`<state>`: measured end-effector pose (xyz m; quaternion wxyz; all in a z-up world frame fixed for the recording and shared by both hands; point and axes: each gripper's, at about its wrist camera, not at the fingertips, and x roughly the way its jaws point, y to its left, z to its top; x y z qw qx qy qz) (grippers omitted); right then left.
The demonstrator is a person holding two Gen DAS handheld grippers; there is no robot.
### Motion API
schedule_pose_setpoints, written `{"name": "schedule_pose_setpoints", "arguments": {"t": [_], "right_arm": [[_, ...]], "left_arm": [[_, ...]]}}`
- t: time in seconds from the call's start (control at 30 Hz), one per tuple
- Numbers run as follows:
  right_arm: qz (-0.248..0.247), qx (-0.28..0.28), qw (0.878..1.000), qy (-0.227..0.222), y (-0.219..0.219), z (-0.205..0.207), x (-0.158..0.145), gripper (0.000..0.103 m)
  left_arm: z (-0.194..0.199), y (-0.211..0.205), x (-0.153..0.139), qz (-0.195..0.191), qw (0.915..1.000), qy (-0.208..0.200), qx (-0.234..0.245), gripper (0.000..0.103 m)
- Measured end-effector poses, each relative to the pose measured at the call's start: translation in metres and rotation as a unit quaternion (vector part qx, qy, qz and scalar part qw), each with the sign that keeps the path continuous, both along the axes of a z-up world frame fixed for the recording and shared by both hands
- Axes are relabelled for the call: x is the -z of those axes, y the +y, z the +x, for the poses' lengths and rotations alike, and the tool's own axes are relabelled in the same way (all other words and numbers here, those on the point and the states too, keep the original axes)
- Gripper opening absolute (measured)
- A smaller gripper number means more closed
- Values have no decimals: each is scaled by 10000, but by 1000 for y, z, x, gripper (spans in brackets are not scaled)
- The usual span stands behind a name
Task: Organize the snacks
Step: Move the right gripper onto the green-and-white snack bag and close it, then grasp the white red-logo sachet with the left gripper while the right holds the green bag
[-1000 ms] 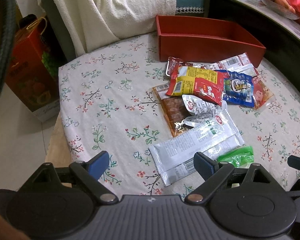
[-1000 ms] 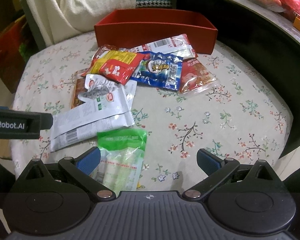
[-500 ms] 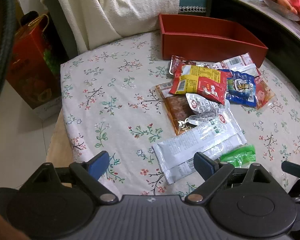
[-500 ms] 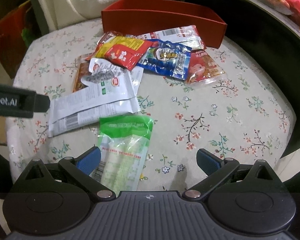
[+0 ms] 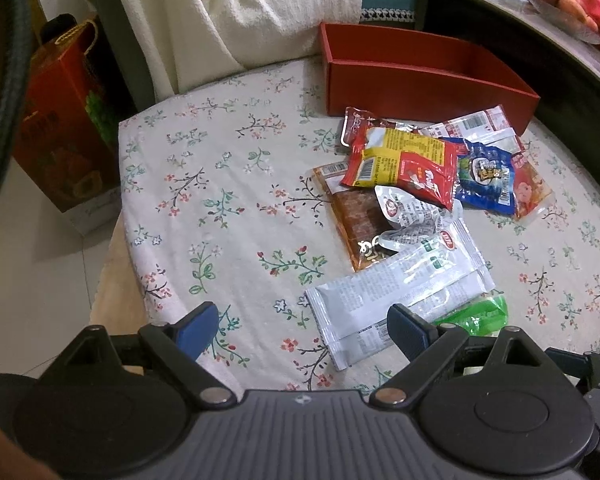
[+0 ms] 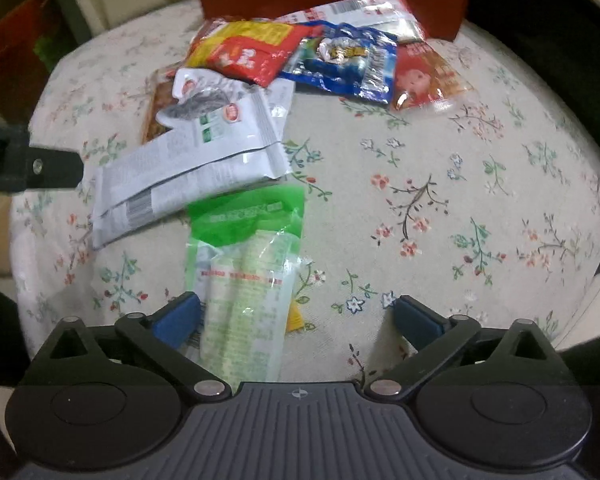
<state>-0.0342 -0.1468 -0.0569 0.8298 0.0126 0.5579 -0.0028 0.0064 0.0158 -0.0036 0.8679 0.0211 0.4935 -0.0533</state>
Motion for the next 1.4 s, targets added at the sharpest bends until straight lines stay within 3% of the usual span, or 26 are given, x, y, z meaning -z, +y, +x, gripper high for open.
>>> {"name": "schedule_pose_setpoints", "arguments": {"t": [0.13,0.2,0.27,0.43,0.57,0.67,0.9,1.07,1.13,1.23,1.4], "right_arm": [[-148,-367,9992,-68,7,-5,1,103],[-316,-877,9954,-201,18,-11,1,99],[-282,-1211,9919,-242,24,-12,-1,88],[-184,-1417,9895,-210,23,-9,-6,80],[-168,-1304,9912,-175,29,-6,-3,86],[-89,-1107,9938,-103,25,-7,2,102],[33,-1400,9900,-162,24,-9,3,103],[220,-1184,9917,-448,1,-10,-12,63],[366,-1039,9929,-446,-9,-6,-15,56],[616,-932,9930,-373,-20,0,-17,55],[567,-954,9932,-364,-26,6,-18,54]], "left_arm": [[5,1,0,67,10000,-5,-12,86],[7,0,1,123,9999,14,35,86],[6,-5,1,183,9994,-23,277,86],[4,-30,0,719,9908,-252,1120,86],[15,-35,7,1160,9847,107,1297,86],[19,-37,9,1347,9828,341,1218,86],[14,-49,3,1668,9792,367,1097,86],[14,-50,-1,1721,9788,412,1031,86],[13,-52,-1,1753,9780,364,1067,86],[13,-53,0,1699,9782,313,1155,86],[19,-53,8,1640,9760,393,1377,86]]}}
